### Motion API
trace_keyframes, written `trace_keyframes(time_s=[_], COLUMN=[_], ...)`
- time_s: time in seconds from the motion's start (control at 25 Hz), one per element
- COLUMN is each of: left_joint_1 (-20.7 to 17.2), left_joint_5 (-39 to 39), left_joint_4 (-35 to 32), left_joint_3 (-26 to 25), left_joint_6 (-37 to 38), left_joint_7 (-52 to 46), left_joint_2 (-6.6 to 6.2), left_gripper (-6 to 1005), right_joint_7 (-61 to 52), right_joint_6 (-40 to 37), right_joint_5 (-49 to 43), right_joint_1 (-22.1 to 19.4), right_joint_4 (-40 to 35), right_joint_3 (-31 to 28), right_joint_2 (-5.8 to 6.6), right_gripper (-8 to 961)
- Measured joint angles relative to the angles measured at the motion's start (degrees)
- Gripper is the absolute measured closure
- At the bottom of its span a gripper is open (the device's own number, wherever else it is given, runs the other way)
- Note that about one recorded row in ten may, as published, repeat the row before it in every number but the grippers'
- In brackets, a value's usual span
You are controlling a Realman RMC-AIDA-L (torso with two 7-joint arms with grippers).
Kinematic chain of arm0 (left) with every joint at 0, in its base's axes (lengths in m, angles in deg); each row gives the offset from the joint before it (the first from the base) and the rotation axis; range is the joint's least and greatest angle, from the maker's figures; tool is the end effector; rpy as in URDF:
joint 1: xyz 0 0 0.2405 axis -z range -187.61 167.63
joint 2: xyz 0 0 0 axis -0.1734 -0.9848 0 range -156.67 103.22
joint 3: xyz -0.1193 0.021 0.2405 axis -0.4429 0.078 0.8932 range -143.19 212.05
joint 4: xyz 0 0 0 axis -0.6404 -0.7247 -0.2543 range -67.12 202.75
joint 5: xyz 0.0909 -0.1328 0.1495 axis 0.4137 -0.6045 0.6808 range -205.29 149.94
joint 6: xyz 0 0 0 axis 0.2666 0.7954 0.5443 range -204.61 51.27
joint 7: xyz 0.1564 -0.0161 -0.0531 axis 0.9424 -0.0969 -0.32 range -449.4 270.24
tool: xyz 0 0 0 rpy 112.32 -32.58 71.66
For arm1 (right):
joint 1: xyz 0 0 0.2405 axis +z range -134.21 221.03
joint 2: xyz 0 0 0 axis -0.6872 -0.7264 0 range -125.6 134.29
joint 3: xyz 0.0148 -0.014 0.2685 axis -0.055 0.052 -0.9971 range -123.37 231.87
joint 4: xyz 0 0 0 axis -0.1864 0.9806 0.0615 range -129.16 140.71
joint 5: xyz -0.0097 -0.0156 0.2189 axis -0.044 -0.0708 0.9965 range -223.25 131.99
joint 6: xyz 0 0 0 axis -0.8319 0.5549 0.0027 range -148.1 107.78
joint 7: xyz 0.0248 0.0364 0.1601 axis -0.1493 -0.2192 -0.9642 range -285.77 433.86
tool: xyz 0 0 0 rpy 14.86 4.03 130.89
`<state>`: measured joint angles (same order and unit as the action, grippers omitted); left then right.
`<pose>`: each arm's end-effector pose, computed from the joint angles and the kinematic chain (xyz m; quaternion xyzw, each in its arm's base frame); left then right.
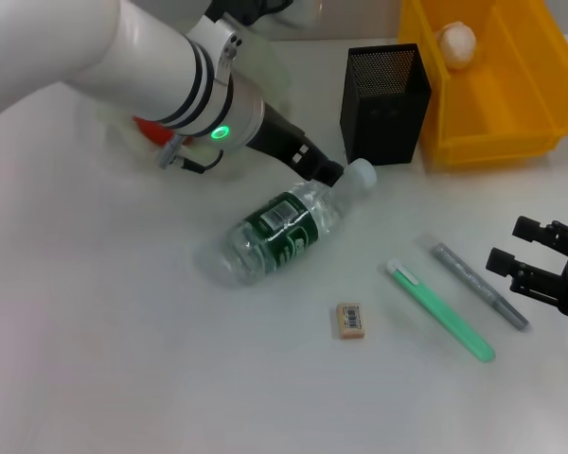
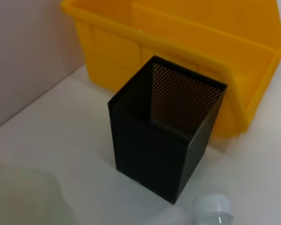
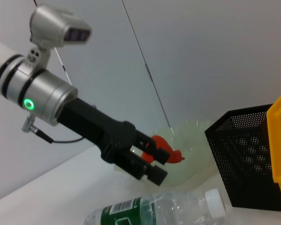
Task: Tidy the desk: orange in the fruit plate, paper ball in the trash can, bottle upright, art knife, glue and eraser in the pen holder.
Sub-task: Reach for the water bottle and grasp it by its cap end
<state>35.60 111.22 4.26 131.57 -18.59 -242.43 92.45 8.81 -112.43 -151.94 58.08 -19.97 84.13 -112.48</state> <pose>-0.1119 0.4210 -0.1088 -0.9468 -0.2290 0.0597 0.2180 0.3588 0.2627 -0.0083 -0.8629 0.3040 0.3240 0.2408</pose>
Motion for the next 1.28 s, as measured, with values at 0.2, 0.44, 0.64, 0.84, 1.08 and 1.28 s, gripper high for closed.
trace_keyframes(time_s=[0.2,0.44,0.64,0.84,1.08,1.28], left_joint_1=[-0.6,-0.6,-0.8,-1.3,-2.2,-2.7], left_joint_5=[-0.3,-2.4,-3.5,-3.5,-2.9,-2.7], left_joint_4=[1.7,2.2,3.6,4.8,5.9,7.0], left_joint_3=[0.3,1.2,3.8,4.7,6.2,6.7], left_joint_6=[-1.4,-3.5,-7.6,-10.0,-13.4,-16.0], left_joint_7=[-0.1,-0.4,-0.2,0.1,0.5,0.5], left_joint_2=[0.00,0.00,0.00,0.00,0.00,-0.01], left_gripper=[273,270,268,246,213,207], right_joint_7=[0.0,0.0,0.0,0.1,0.2,1.3], right_joint_6=[0.0,0.8,1.4,1.6,1.6,1.6], right_joint_5=[0.3,0.1,0.0,0.0,0.0,0.0], right_joint_1=[0.3,1.3,1.9,2.4,2.7,3.7], right_joint_4=[0.0,0.0,0.0,0.2,0.6,2.6], right_joint_3=[0.0,-0.1,0.3,0.5,0.5,0.4], right_joint_2=[-0.17,-1.00,-1.65,-2.08,-2.13,-2.18], right_gripper=[164,164,164,165,164,165])
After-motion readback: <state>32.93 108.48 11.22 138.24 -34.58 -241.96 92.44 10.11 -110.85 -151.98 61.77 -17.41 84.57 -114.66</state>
